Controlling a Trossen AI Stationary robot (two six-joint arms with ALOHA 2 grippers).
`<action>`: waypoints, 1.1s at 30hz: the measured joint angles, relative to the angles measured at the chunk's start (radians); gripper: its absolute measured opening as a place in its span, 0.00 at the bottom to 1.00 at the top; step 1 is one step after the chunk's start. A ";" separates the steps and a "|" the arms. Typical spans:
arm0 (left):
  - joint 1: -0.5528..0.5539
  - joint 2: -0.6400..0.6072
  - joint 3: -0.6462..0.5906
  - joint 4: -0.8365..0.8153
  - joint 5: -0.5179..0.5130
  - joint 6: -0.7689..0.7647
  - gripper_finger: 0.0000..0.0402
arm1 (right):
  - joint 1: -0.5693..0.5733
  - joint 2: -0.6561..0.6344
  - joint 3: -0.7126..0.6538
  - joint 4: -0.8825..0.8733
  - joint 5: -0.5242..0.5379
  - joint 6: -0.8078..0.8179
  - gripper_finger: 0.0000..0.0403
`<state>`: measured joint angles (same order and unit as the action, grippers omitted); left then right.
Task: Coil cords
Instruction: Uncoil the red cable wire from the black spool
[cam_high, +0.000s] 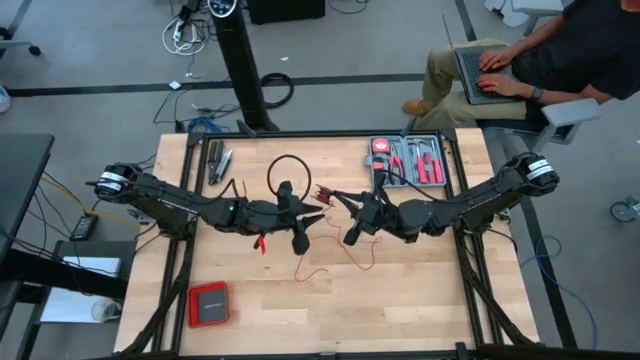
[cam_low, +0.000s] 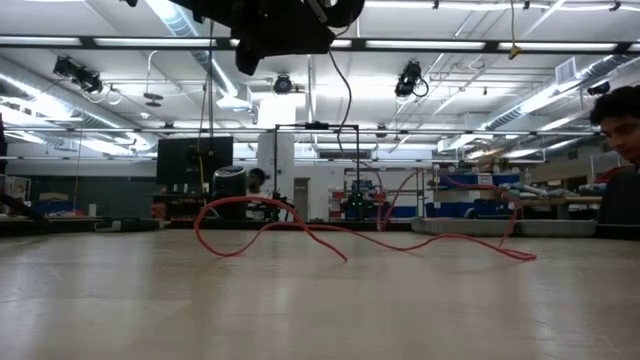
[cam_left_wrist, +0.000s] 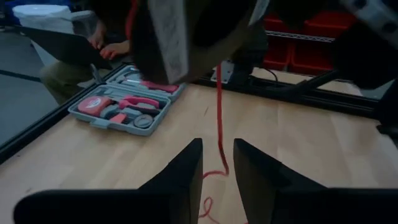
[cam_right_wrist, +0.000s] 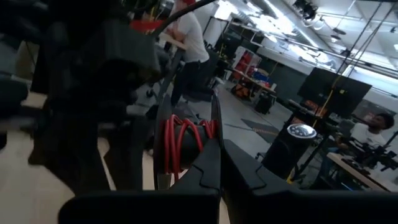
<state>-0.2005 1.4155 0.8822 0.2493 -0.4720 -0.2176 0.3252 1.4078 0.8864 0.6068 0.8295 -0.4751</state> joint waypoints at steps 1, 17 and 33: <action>0.000 0.000 0.000 -0.005 -0.006 0.000 0.23 | 0.000 0.000 0.000 0.001 0.000 0.000 0.00; 0.006 0.000 0.000 0.002 -0.028 0.003 0.12 | -0.001 0.000 0.000 0.053 -0.011 0.013 0.00; -0.004 0.000 0.000 0.015 -0.005 0.057 0.00 | -0.006 0.027 0.000 0.050 0.012 -0.009 0.00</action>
<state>-0.2046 1.4158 0.8822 0.2640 -0.4768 -0.1603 0.3190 1.4345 0.8864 0.6563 0.8412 -0.4836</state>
